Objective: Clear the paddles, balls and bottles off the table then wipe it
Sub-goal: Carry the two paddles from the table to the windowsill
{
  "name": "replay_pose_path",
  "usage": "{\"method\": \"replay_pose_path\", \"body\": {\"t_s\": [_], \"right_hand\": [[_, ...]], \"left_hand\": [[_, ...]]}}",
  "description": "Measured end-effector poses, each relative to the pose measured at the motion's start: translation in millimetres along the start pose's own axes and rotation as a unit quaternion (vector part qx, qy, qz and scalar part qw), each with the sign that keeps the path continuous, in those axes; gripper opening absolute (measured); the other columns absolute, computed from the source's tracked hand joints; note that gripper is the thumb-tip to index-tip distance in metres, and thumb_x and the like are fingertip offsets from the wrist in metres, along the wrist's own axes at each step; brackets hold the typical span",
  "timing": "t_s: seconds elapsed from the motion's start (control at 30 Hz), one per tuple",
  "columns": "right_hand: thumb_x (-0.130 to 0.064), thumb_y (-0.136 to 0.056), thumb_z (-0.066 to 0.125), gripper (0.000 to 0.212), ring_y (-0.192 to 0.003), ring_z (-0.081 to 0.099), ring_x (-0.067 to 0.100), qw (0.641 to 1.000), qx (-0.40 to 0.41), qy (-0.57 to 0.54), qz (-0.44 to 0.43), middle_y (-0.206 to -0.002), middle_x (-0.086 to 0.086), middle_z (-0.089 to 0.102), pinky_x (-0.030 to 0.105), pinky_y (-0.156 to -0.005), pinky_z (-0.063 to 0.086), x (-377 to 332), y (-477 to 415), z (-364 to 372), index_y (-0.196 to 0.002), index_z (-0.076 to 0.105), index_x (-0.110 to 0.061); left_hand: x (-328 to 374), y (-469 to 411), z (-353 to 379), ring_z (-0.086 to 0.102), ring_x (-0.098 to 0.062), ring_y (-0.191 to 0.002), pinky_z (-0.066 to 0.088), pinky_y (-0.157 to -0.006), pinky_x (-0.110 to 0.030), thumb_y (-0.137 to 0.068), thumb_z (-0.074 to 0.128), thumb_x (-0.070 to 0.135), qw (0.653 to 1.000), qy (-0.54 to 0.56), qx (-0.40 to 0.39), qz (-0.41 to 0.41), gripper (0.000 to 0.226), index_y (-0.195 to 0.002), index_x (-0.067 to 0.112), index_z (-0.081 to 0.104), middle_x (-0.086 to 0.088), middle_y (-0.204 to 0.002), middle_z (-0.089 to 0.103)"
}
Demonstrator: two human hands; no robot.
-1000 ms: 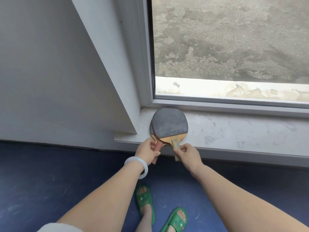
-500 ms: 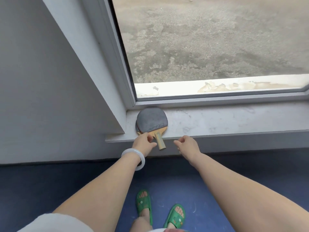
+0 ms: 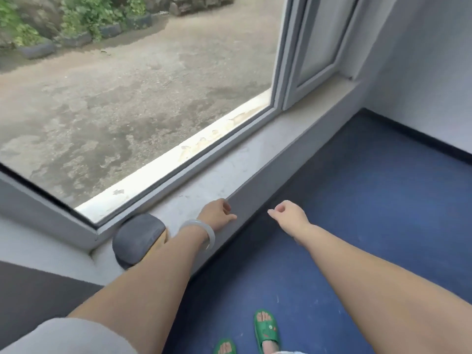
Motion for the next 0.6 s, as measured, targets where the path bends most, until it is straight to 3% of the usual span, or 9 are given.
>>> {"method": "replay_pose_path", "body": {"t_s": [0.07, 0.17, 0.37, 0.6], "right_hand": [[-0.034, -0.095, 0.06, 0.024, -0.076, 0.05, 0.017, 0.998, 0.043, -0.017, 0.036, -0.099, 0.001, 0.056, 0.026, -0.056, 0.035, 35, 15, -34, -0.107, 0.055, -0.014], [-0.034, -0.095, 0.06, 0.028, -0.086, 0.051, 0.02, 0.99, 0.1, -0.031, 0.091, -0.108, 0.0, 0.054, 0.028, -0.064, 0.037, 91, 44, -82, -0.113, 0.054, -0.013], [-0.035, -0.092, 0.064, 0.03, -0.099, 0.051, 0.023, 0.949, 0.215, -0.094, 0.211, -0.112, 0.003, 0.055, 0.037, -0.091, 0.046, 216, 120, -162, -0.111, 0.055, -0.014], [-0.035, -0.093, 0.064, 0.037, -0.103, 0.052, 0.025, 0.904, 0.283, -0.146, 0.286, -0.122, 0.008, 0.056, 0.034, -0.087, 0.044, 321, 195, -226, -0.118, 0.054, -0.009]], "left_hand": [[36, -4, 24, 0.06, -0.021, -0.108, 0.043, -0.087, -0.026, -0.091, 0.068, 0.027, 0.998, -0.026, -0.031, 0.045, 0.034, -0.119, 0.01, 0.059, -0.005, -0.117, 0.063], [88, 1, 65, 0.06, -0.021, -0.106, 0.044, -0.088, -0.027, -0.091, 0.067, 0.028, 0.989, -0.071, -0.075, 0.107, 0.033, -0.118, 0.011, 0.059, -0.004, -0.115, 0.064], [192, 33, 159, 0.059, -0.021, -0.109, 0.042, -0.082, -0.024, -0.091, 0.065, 0.026, 0.952, -0.143, -0.154, 0.222, 0.035, -0.122, 0.011, 0.057, -0.003, -0.119, 0.063], [299, 79, 267, 0.06, -0.025, -0.107, 0.048, -0.089, -0.032, -0.088, 0.07, 0.026, 0.904, -0.197, -0.224, 0.306, 0.034, -0.117, 0.01, 0.06, -0.006, -0.117, 0.064]]}}
Point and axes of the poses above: each hand's wrist, its own y-axis away from the middle knuckle, its own z-axis out of the palm, x = y × z, the point moved 9 cm from there along -y, towards the middle knuckle
